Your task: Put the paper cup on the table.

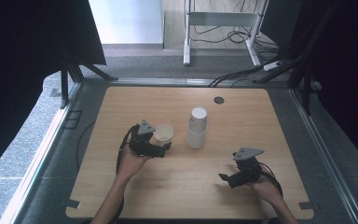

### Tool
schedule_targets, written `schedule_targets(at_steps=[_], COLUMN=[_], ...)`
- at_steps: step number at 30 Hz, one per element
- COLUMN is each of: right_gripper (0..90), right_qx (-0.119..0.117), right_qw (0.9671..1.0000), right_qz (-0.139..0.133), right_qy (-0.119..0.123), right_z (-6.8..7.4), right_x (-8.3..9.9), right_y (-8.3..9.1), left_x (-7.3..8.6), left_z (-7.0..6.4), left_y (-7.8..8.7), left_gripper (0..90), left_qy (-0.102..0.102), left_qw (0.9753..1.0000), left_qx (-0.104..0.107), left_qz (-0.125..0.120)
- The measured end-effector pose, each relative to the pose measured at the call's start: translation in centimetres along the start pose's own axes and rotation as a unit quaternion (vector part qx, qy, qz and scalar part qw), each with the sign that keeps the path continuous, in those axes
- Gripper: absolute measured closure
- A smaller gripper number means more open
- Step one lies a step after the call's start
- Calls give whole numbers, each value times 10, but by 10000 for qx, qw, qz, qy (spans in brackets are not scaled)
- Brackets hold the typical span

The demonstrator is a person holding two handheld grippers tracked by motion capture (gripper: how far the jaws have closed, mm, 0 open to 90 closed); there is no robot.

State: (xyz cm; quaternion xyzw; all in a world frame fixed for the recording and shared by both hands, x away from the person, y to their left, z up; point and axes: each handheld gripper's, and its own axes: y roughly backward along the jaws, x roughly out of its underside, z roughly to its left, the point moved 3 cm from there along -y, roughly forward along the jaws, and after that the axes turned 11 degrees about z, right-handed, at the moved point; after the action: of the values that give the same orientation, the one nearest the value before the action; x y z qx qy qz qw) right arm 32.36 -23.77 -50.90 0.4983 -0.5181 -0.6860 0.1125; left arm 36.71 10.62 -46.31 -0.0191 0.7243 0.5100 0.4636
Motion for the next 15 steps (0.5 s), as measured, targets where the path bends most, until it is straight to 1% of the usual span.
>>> schedule_targets(at_steps=[7,10,15], right_gripper=[0,0,0], right_qx=[58,51,27], right_qw=[10000,9999,9998], right_qz=[-20,-66,-115], right_qy=[-40,-86,-143], right_z=[-1,-2,-3], right_x=[1,1,1], right_y=[0,1,1], left_x=[5,8,13], left_z=[-7,-10,-15], left_y=[12,17,24], left_gripper=[0,0,0], left_qy=[-63,-122,-132], left_qw=[10000,9999,9999], left_qx=[-3,-35,-35], left_qz=[4,20,-31])
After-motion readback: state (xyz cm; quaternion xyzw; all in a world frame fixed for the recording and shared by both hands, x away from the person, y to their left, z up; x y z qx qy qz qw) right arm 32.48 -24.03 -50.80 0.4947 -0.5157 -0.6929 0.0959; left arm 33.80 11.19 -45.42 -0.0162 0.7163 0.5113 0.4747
